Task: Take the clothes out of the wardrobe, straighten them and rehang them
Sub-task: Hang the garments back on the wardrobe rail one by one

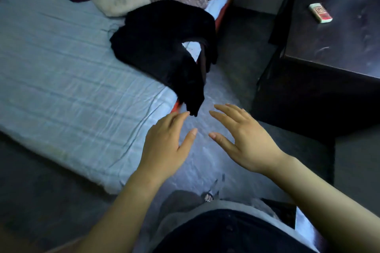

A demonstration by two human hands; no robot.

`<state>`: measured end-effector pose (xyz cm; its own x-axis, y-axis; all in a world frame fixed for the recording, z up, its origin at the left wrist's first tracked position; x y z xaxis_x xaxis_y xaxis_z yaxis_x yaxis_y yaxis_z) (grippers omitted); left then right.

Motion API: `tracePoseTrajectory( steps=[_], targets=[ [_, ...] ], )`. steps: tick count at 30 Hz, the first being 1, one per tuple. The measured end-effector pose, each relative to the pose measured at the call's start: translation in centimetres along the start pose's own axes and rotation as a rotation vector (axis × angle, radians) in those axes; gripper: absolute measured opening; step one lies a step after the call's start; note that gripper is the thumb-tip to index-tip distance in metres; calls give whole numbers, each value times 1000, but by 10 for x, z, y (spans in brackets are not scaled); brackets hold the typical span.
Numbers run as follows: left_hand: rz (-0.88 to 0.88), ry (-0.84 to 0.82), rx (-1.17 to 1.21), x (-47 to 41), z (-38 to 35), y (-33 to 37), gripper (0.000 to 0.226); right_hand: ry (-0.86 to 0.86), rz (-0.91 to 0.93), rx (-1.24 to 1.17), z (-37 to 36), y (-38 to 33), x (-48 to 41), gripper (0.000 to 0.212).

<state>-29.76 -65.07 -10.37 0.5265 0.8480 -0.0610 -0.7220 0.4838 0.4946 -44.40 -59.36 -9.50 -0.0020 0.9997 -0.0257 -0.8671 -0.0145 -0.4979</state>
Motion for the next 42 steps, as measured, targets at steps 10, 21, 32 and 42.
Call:
tracePoseTrajectory(
  steps=[10,21,32,42],
  targets=[
    [52,-59,13,-220,-30,-37,65,40,-69,-43,32,107,-196,65],
    [-143,-101,-77,-534,-23,-15,71,182,-158,-14,141,243,-417,61],
    [18,-111,-64,-789,-83,-25,66,93,-123,8,209,406,-642,65],
    [243,122,3,-968,-44,-91,65,-94,213,-21,226,420,-891,65]
  ],
)
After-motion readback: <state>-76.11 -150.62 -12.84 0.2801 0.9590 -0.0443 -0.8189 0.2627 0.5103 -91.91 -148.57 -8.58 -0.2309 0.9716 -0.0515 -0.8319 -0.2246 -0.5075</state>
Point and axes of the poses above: each hand's wrist, its own x-axis away from the middle knuckle, its own z-axis out of the back of the hand, y = z × x, the point moved 8 cm from there along -x, towards the middle knuckle, and after that the axes turned 2 degrees about y, right-handed, at the moved point
